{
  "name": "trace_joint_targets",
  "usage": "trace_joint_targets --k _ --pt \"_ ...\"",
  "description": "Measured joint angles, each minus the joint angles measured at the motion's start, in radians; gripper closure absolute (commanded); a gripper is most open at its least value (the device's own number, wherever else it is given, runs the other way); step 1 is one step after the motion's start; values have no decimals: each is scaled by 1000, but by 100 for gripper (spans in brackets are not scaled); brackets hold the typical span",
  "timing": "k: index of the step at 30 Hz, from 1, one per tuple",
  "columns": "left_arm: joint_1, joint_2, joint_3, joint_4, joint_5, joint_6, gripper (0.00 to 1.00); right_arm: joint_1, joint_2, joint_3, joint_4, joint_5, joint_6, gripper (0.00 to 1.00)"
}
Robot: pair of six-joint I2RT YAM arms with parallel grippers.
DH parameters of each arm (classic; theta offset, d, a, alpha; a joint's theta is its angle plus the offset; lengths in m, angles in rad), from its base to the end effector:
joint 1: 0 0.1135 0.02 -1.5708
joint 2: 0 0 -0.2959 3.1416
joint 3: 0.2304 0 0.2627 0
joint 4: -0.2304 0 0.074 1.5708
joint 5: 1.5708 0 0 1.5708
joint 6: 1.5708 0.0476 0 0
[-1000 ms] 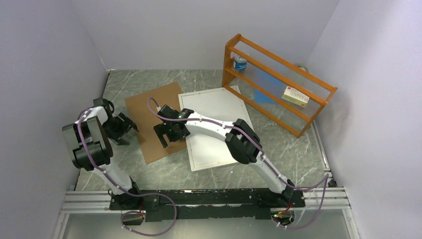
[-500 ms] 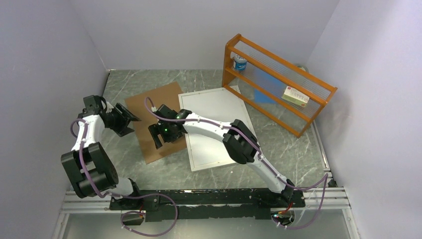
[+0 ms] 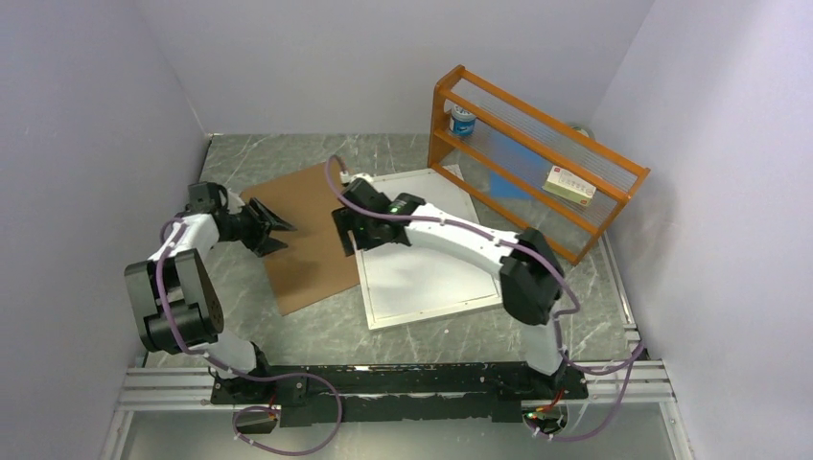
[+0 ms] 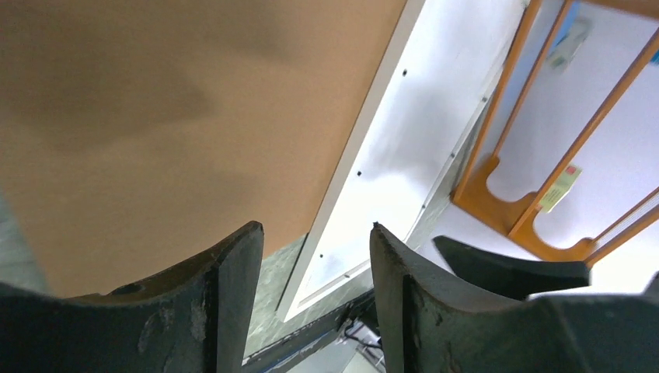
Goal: Put the photo into the frame
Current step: Adjust the photo frame at the center of the board.
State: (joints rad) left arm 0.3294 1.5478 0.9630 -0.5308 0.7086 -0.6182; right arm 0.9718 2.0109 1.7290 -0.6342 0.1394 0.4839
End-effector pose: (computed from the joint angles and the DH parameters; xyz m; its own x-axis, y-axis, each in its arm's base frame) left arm 0.3015 0.0703 0.2192 -0.7072 -0.7068 -0.0195 -0.4721 0.4925 -0.7311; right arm 0.2773 0.3945 0.2716 -0.7542 -0.2876 -0.5903 -0.4737 0.8609 0.1857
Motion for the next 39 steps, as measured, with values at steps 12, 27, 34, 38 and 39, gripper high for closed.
trace_joint_targets --k 12,27,34,38,39 --pt "-122 82 -101 -27 -212 -29 51 22 0 -118 -28 42 -80 35" --pt "-95 92 -105 -76 -262 -20 51 100 239 104 -188 200 -44 68" --pt "-92 137 -53 -134 -266 15 50 102 239 105 -192 191 -20 80" --pt "-81 164 -19 -170 -272 32 50 101 218 68 -171 188 -9 79" --pt "-79 167 -13 -174 -277 34 50 101 206 48 -164 184 -8 79"
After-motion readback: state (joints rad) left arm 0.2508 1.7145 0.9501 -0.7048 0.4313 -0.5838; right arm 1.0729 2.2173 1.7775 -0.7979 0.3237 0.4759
